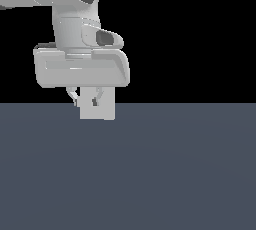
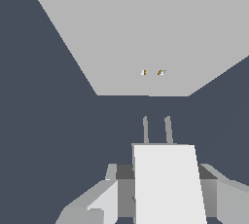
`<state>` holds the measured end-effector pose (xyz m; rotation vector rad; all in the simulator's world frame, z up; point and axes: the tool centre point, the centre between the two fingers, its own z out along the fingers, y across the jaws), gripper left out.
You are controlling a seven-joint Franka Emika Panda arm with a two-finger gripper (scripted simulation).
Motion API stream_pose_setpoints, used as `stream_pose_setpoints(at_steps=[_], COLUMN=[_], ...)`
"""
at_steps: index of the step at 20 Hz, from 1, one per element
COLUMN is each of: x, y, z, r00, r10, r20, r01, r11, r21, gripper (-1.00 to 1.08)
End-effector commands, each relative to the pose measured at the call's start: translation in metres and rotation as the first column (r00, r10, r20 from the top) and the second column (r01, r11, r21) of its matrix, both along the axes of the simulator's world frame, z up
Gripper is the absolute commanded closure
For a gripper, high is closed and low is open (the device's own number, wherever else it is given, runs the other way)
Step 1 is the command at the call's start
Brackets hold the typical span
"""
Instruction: Plug the charger into the wall socket.
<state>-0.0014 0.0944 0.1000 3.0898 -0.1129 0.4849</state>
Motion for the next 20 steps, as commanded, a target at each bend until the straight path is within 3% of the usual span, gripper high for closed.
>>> stream_pose_setpoints(at_steps=[1,13,20], x=[0.003,0.042,0.049], y=[0.000,-0.004,-0.004], z=[0.000,0.000,0.000], r00=[1.000,1.000,1.000], r10=[0.000,0.000,-0.001], r20=[0.000,0.000,0.000], r01=[0.000,0.000,0.001], r11=[1.000,1.000,1.000], r21=[0.000,0.001,0.001], gripper=[1.08,1.08,1.08])
